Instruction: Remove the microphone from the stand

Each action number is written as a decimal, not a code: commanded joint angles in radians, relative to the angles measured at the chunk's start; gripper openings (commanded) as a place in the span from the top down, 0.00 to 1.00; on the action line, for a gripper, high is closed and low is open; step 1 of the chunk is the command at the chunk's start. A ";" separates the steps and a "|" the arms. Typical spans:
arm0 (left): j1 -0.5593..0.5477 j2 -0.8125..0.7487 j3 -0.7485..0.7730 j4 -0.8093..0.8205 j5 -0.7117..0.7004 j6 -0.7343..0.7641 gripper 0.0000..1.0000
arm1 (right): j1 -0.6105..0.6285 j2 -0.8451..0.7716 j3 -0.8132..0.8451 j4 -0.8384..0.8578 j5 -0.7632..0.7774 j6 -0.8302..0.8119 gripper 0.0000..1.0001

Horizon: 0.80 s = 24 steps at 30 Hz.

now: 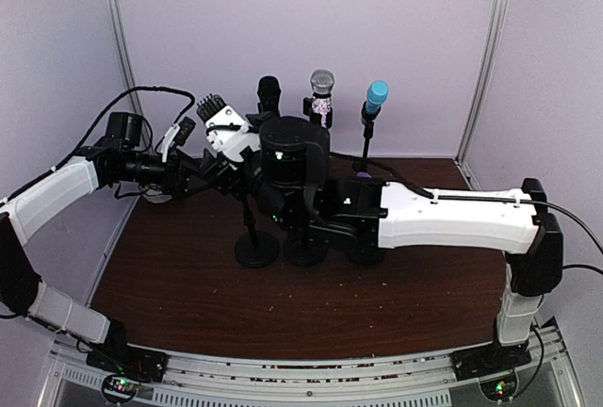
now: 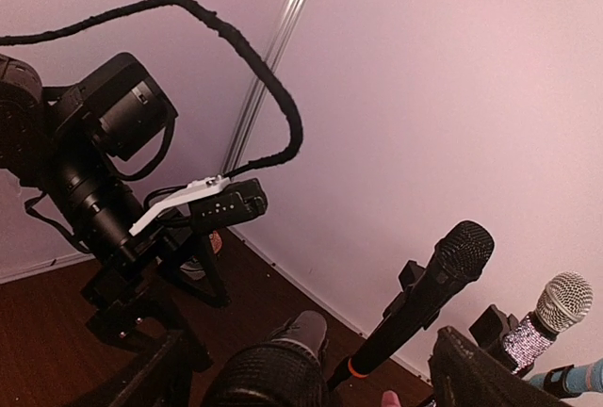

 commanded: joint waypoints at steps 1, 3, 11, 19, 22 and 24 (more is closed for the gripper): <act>-0.019 0.014 0.037 0.007 0.016 -0.002 0.06 | -0.022 0.028 0.038 -0.042 -0.016 0.062 0.14; -0.022 0.016 0.040 0.007 0.017 -0.006 0.06 | -0.027 0.032 0.035 -0.048 -0.021 0.072 0.16; -0.033 0.024 0.050 0.016 0.015 -0.033 0.07 | -0.029 0.054 0.033 -0.087 -0.019 0.106 0.20; -0.053 0.033 0.038 0.029 0.008 -0.046 0.08 | -0.029 0.044 0.021 -0.042 -0.010 0.110 0.52; -0.076 0.048 0.036 0.045 0.003 -0.062 0.10 | -0.027 0.033 0.009 -0.008 -0.002 0.112 0.69; -0.093 0.058 0.036 0.057 -0.004 -0.070 0.11 | -0.028 0.031 0.007 -0.001 -0.001 0.114 0.74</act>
